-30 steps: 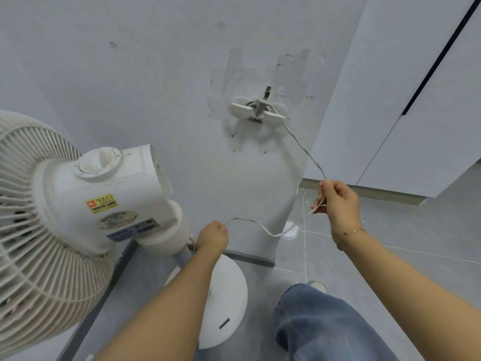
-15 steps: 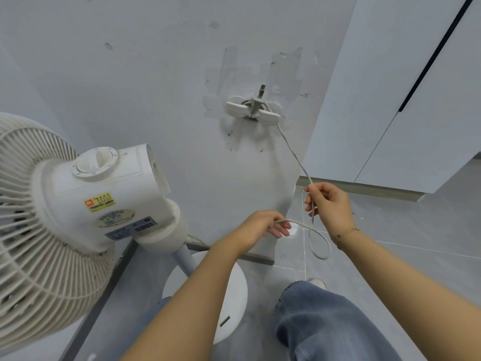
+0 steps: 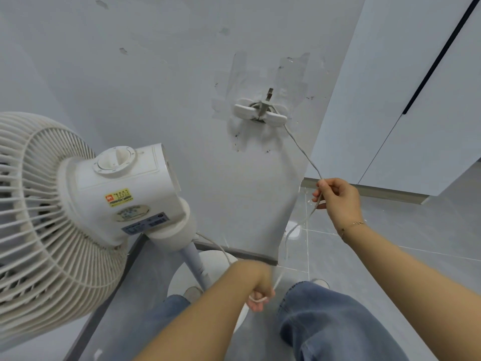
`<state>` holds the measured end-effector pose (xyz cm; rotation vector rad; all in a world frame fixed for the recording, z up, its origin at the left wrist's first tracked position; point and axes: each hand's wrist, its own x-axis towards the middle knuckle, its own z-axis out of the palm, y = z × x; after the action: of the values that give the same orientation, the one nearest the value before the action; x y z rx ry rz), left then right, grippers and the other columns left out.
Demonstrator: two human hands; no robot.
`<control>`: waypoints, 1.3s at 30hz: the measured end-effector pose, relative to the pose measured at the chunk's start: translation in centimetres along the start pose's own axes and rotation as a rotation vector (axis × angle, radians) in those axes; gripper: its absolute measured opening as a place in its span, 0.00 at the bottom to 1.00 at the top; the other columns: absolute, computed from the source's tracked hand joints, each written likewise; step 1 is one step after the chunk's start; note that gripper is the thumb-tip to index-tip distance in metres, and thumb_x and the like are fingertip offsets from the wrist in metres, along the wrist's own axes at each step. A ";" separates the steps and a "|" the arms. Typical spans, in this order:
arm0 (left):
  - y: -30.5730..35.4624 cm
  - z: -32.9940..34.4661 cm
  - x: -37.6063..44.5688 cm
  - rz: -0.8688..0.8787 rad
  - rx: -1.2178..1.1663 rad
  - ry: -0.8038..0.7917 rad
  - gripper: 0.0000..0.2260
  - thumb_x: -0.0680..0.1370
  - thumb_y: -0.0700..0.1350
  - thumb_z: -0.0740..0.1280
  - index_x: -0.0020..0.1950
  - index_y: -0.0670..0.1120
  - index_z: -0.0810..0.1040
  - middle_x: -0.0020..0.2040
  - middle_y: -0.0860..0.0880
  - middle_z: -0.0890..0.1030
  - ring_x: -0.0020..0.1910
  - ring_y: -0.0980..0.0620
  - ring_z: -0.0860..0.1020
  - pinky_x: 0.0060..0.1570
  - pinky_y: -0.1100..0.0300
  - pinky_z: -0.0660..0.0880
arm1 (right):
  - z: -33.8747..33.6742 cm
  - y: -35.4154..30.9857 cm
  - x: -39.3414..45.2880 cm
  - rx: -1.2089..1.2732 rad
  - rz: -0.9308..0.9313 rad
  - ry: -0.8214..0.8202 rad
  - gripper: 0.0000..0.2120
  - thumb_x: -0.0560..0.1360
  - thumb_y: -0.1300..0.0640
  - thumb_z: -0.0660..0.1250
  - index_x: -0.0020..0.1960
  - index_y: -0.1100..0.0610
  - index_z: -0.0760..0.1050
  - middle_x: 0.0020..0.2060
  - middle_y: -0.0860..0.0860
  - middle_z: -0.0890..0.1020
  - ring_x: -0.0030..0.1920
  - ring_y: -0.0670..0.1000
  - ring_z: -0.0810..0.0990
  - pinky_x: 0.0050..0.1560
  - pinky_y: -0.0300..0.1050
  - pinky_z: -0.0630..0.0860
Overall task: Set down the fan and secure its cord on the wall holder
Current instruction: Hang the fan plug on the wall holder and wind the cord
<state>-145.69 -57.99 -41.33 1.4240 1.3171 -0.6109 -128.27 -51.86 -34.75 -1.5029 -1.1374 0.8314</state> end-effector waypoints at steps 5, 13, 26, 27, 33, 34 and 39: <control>-4.0 0.7 3.9 -0.074 -0.328 0.415 0.12 0.81 0.40 0.57 0.57 0.35 0.76 0.47 0.40 0.79 0.38 0.45 0.76 0.43 0.55 0.80 | 0.1 0.0 -0.6 0.022 0.011 -0.003 0.07 0.79 0.61 0.61 0.49 0.62 0.77 0.34 0.56 0.78 0.34 0.52 0.78 0.41 0.49 0.81; -5.5 -2.0 3.3 0.134 -0.874 0.529 0.07 0.77 0.37 0.64 0.52 0.45 0.76 0.43 0.47 0.76 0.39 0.53 0.73 0.34 0.65 0.68 | 0.0 0.5 -1.2 0.013 -0.019 -0.049 0.08 0.80 0.61 0.60 0.48 0.62 0.76 0.33 0.53 0.78 0.34 0.49 0.78 0.36 0.41 0.79; -1.0 -9.1 -5.1 0.613 -0.936 0.900 0.11 0.77 0.34 0.61 0.56 0.45 0.77 0.50 0.50 0.81 0.50 0.53 0.77 0.45 0.64 0.71 | 4.3 1.9 -3.6 0.273 0.264 -0.331 0.14 0.82 0.58 0.54 0.43 0.60 0.73 0.31 0.55 0.74 0.34 0.52 0.75 0.43 0.45 0.76; -0.6 -9.7 -5.4 0.635 -0.944 0.916 0.11 0.78 0.35 0.61 0.57 0.46 0.76 0.50 0.52 0.81 0.51 0.54 0.77 0.47 0.63 0.72 | 4.8 2.1 -3.5 0.322 0.303 -0.372 0.14 0.82 0.58 0.55 0.42 0.60 0.73 0.30 0.55 0.73 0.32 0.53 0.74 0.46 0.49 0.76; 3.1 -12.0 -4.7 0.687 -0.895 0.850 0.12 0.82 0.46 0.57 0.63 0.47 0.74 0.54 0.53 0.80 0.57 0.55 0.77 0.54 0.61 0.71 | 6.5 2.5 -2.6 0.415 0.418 -0.473 0.14 0.81 0.53 0.59 0.42 0.60 0.75 0.26 0.53 0.73 0.28 0.51 0.74 0.46 0.52 0.77; 3.5 -12.3 -4.7 0.696 -0.895 0.824 0.12 0.82 0.47 0.57 0.62 0.47 0.74 0.54 0.53 0.80 0.56 0.55 0.77 0.53 0.61 0.71 | 6.8 2.4 -2.5 0.415 0.429 -0.465 0.14 0.81 0.53 0.59 0.42 0.60 0.75 0.26 0.52 0.73 0.27 0.51 0.74 0.45 0.52 0.78; 4.2 -13.6 -4.2 0.832 -1.021 0.719 0.10 0.82 0.45 0.57 0.49 0.47 0.78 0.42 0.51 0.79 0.43 0.54 0.79 0.50 0.60 0.75 | 7.7 2.0 -1.5 0.375 0.447 -0.467 0.14 0.81 0.56 0.58 0.43 0.61 0.75 0.27 0.53 0.73 0.27 0.51 0.72 0.37 0.48 0.79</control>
<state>-146.68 -46.58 -31.82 1.1309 1.0948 1.0811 -135.34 -50.94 -38.51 -1.2898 -0.9018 1.6710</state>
